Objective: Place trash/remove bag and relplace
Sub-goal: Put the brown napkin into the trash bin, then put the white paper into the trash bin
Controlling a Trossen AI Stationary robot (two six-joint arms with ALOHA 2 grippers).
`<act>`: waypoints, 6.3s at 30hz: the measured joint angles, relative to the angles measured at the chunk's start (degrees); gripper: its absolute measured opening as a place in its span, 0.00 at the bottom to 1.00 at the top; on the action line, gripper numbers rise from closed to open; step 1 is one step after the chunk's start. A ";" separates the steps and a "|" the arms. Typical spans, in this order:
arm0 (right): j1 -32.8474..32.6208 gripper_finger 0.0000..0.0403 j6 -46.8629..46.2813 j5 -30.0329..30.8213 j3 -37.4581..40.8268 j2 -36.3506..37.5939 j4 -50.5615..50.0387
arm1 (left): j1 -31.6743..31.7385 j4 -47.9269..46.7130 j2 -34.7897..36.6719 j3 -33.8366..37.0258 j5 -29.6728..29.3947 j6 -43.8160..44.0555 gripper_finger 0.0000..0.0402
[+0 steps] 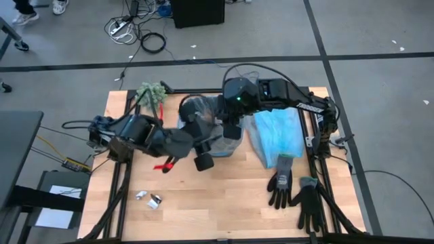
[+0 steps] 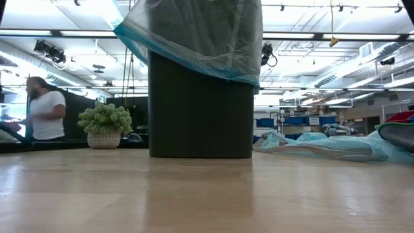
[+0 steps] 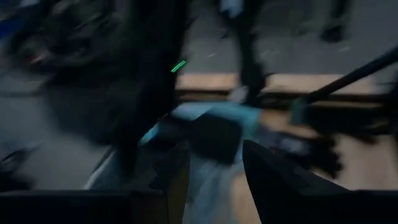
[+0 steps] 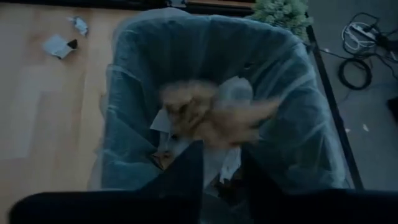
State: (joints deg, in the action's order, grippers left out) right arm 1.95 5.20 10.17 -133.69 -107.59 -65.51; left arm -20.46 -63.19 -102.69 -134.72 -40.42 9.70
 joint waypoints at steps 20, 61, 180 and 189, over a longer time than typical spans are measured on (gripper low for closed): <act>0.40 0.46 0.73 5.74 0.07 6.88 -3.00 | 9.44 22.77 0.97 0.02 32.63 -12.83 0.40; -6.07 0.46 -17.13 26.13 0.04 18.97 -22.17 | 25.70 38.40 -11.48 0.33 66.83 -2.15 0.39; -4.93 0.46 -16.21 0.68 14.23 18.60 21.98 | -33.67 22.08 25.48 98.40 41.13 68.97 0.32; -4.87 0.46 -16.10 0.55 14.23 18.60 26.69 | -33.67 21.37 19.07 97.83 41.63 71.96 0.32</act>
State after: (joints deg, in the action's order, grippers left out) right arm -2.92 -10.90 10.73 -119.46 -88.99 -38.83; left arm -54.13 -41.82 -83.62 -36.88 1.21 81.66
